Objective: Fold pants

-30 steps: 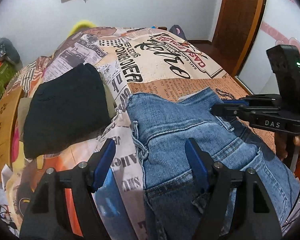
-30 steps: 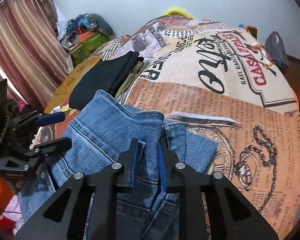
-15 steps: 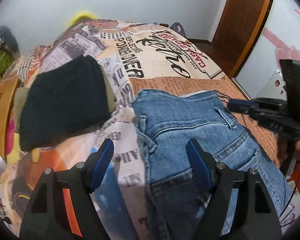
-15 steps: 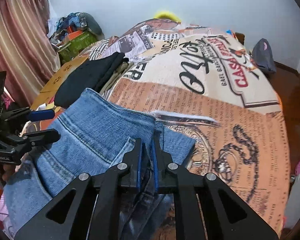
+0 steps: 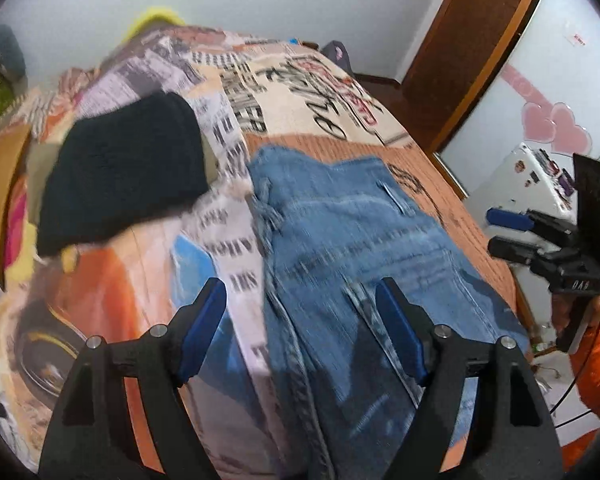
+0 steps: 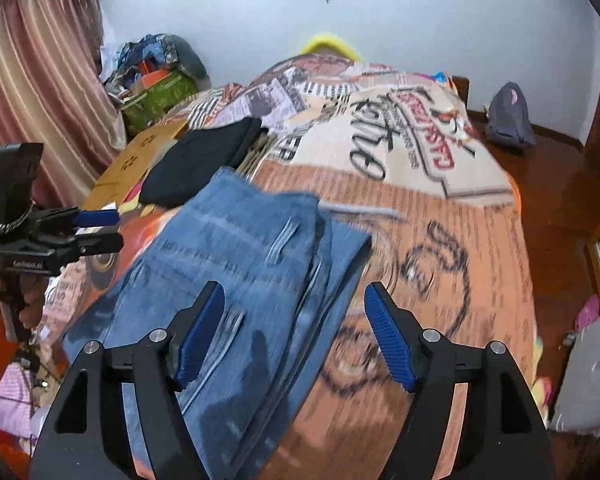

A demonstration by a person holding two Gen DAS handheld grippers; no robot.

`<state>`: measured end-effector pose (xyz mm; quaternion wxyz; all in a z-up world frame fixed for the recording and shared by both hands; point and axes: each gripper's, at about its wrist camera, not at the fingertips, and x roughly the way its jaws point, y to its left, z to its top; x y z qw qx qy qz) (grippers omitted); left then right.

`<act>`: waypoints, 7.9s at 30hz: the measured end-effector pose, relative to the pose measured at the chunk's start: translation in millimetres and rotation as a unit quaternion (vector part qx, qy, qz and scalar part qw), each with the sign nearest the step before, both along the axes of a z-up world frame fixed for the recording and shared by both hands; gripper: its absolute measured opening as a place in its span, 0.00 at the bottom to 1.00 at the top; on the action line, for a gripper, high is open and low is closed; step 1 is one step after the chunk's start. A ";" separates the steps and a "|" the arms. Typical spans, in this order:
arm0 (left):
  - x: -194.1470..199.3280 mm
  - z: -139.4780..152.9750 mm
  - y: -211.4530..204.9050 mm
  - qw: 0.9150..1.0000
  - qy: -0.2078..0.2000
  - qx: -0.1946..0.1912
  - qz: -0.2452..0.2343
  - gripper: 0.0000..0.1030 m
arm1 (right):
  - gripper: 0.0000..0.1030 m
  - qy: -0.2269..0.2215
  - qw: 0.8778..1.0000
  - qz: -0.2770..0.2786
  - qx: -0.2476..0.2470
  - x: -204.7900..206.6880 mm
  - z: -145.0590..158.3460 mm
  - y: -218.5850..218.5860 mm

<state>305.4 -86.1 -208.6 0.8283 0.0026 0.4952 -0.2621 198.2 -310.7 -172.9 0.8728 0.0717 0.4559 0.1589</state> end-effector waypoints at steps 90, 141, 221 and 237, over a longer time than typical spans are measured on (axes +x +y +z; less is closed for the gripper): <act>102.7 113.0 116.8 0.979 -0.198 -0.005 0.055 0.53 | 0.21 -0.137 0.985 0.091 0.056 160.6 76.4 158.5; 20.4 173.1 131.8 0.940 -0.295 0.022 0.172 0.53 | 0.19 -0.222 0.972 0.075 0.035 110.7 131.7 170.5; -185.2 207.1 91.4 0.896 -0.387 -0.009 0.216 0.99 | 1.00 -0.353 0.936 -0.012 0.018 -88.9 174.7 150.7; -185.1 202.1 92.4 0.900 -0.389 -0.007 0.197 1.00 | 1.00 -0.353 0.935 -0.015 0.016 -87.7 173.5 147.8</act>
